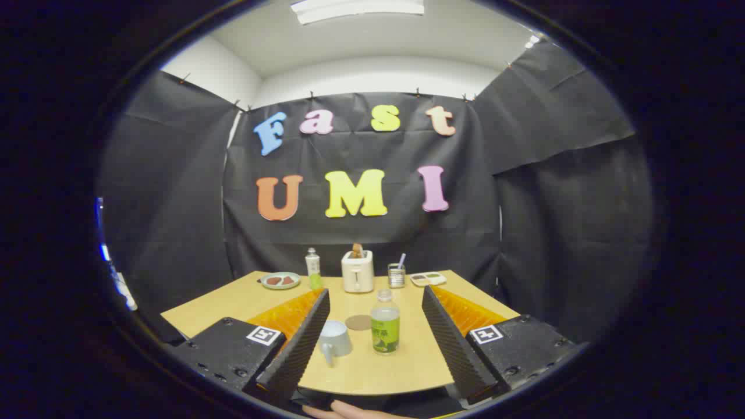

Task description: Take the bottle from table, then pour the juice into the cup, finally place the bottle on the coaster

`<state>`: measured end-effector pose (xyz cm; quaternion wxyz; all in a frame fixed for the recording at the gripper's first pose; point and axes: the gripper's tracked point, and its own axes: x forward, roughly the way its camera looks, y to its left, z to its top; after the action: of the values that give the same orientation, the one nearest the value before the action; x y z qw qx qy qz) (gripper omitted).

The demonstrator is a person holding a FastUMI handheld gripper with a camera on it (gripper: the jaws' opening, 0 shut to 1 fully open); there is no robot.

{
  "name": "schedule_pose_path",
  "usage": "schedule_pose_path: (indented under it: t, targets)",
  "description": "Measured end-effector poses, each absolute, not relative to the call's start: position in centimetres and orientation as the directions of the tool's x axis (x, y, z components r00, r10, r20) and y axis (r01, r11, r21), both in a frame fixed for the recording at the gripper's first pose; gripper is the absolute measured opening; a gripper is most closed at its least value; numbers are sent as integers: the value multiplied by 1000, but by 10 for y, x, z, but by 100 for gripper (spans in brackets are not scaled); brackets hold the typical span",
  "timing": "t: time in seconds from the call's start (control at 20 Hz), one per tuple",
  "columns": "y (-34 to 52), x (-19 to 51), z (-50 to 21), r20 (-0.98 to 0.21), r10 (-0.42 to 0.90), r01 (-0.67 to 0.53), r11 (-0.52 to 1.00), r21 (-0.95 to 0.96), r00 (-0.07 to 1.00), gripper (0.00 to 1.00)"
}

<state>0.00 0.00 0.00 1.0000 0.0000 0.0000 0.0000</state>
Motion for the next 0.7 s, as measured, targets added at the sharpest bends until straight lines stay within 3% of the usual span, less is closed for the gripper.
schedule_pose_path:
  t: [0.7]
  targets:
    - [-3, -2, -1, 20, 27, -27, 1000, -8, 999, 100]
